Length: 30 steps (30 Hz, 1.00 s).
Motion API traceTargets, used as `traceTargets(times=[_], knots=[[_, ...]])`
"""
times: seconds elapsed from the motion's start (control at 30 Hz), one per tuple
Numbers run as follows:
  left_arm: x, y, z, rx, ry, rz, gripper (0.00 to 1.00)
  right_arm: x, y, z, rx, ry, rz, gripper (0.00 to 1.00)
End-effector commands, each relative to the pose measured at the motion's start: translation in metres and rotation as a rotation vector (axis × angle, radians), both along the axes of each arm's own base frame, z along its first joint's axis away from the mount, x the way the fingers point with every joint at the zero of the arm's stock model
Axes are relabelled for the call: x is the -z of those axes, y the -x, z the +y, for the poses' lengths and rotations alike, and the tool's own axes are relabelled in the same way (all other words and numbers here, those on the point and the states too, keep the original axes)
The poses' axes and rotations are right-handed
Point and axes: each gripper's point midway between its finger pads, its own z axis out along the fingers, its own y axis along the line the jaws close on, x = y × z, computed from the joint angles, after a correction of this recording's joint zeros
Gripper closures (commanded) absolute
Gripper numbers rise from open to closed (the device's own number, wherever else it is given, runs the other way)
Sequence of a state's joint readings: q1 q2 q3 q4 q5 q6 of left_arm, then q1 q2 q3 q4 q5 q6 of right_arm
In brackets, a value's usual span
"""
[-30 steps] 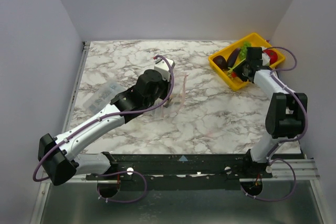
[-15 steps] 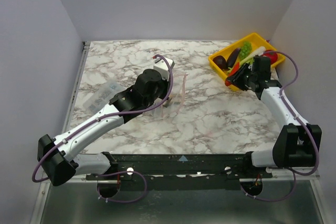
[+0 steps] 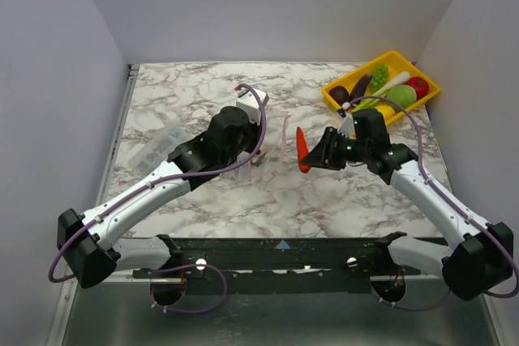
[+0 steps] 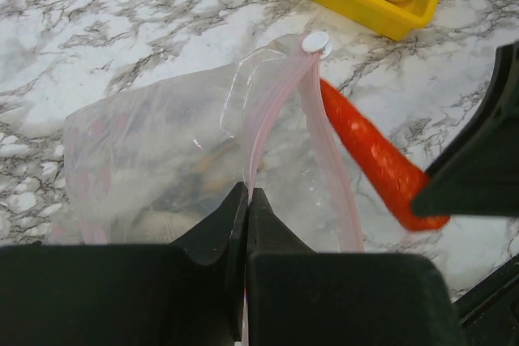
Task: Place the food in the zip-top bag and seal the zipper
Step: Place the fake vegetable in the zipper food storage bag.
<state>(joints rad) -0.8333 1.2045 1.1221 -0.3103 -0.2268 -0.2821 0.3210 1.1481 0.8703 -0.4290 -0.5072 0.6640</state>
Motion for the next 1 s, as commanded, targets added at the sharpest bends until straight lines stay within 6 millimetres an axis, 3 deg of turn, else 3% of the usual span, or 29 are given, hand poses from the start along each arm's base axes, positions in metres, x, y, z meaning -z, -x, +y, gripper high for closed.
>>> traceTargets(times=[0.0, 0.2, 0.33, 0.5, 0.63, 0.97], knots=[[-0.011, -0.005, 0.004, -0.03, 0.002, -0.041, 1.0, -0.037, 0.04, 0.035, -0.115, -0.064, -0.021, 1.0], [-0.01, -0.007, 0.005, -0.036, -0.01, -0.053, 1.0, -0.065, 0.072, 0.063, -0.198, -0.111, -0.037, 1.0], [-0.007, -0.009, 0.007, -0.047, -0.023, -0.057, 1.0, -0.066, 0.085, 0.058, -0.193, -0.006, -0.036, 1.0], [-0.008, -0.007, 0.003, -0.025, -0.013, -0.052, 1.0, -0.076, 0.099, 0.067, -0.258, -0.02, -0.009, 1.0], [-0.01, -0.007, 0.0, -0.017, -0.005, -0.052, 1.0, -0.074, 0.092, 0.08, -0.287, -0.028, -0.007, 1.0], [-0.007, -0.002, -0.005, 0.012, 0.007, -0.036, 1.0, -0.068, 0.049, 0.114, -0.294, 0.012, -0.001, 1.0]])
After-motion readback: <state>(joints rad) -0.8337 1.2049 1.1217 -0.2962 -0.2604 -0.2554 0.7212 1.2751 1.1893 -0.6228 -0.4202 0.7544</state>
